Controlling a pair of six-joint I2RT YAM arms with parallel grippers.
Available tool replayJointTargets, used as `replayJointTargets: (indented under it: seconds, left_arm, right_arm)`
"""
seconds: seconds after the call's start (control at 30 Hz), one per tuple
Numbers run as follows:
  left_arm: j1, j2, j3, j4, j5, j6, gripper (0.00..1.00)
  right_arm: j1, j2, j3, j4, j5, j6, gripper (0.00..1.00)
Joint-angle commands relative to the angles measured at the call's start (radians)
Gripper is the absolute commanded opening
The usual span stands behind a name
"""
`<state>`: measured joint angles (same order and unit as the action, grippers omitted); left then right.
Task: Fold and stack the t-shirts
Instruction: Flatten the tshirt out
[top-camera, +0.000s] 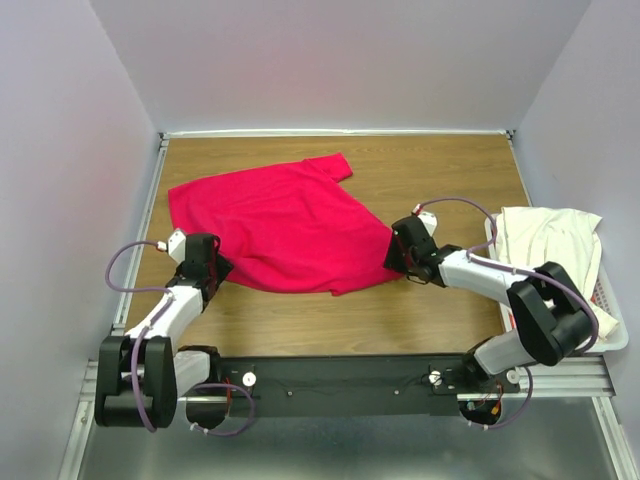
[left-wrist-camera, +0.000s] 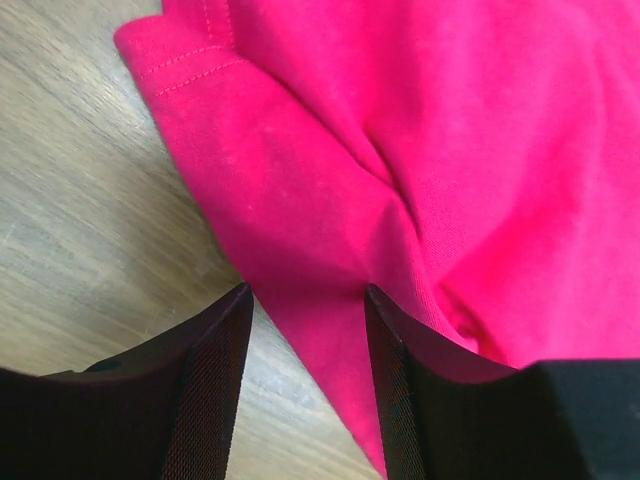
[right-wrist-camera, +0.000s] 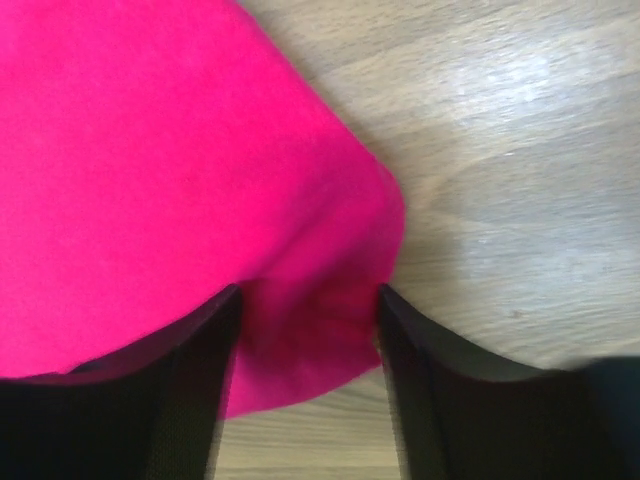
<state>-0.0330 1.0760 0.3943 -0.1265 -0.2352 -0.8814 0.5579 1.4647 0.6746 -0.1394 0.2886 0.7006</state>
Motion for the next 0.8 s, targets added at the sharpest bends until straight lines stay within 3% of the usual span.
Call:
replayJointTargets:
  seconds: [0.0,0.07,0.1,0.23,0.37,0.4,0.43,0.63,0.77]
  left_arm:
    - [-0.004,0.077,0.02,0.07,-0.036,-0.019,0.56]
    - [-0.004,0.108,0.04,0.086,-0.036,-0.019,0.56]
    - [-0.004,0.137,0.066,0.09,-0.036,-0.019,0.56]
    - [-0.004,0.165,0.139,0.084,-0.036,-0.019,0.56]
    - [-0.004,0.087,0.228,0.022,-0.036,-0.019,0.56]
    - [-0.004,0.07,0.268,0.012,0.035,0.074,0.51]
    - [-0.004,0.052,0.291,-0.002,0.043,0.082,0.01]
    - [-0.005,-0.079,0.449,-0.113,0.066,0.159,0.0]
    - [-0.005,-0.137,0.453,-0.157,0.066,0.179,0.0]
  right_arm:
    - [0.005,0.032,0.037,0.024,0.001,0.002,0.52]
    - [0.001,0.034,0.054,0.023,0.001,-0.007,0.38]
    - [-0.003,0.033,0.069,0.023,-0.011,-0.012,0.24]
    - [-0.024,-0.009,0.114,0.017,-0.042,-0.033,0.04]
    - [-0.071,-0.089,0.204,-0.032,-0.069,-0.07,0.0]
    - [-0.078,-0.119,0.227,-0.048,-0.065,-0.079,0.0]
    - [-0.084,-0.133,0.252,-0.074,-0.063,-0.088,0.0]
    - [-0.121,-0.223,0.469,-0.176,-0.049,-0.151,0.0]
    - [-0.122,-0.257,0.534,-0.201,-0.058,-0.159,0.0]
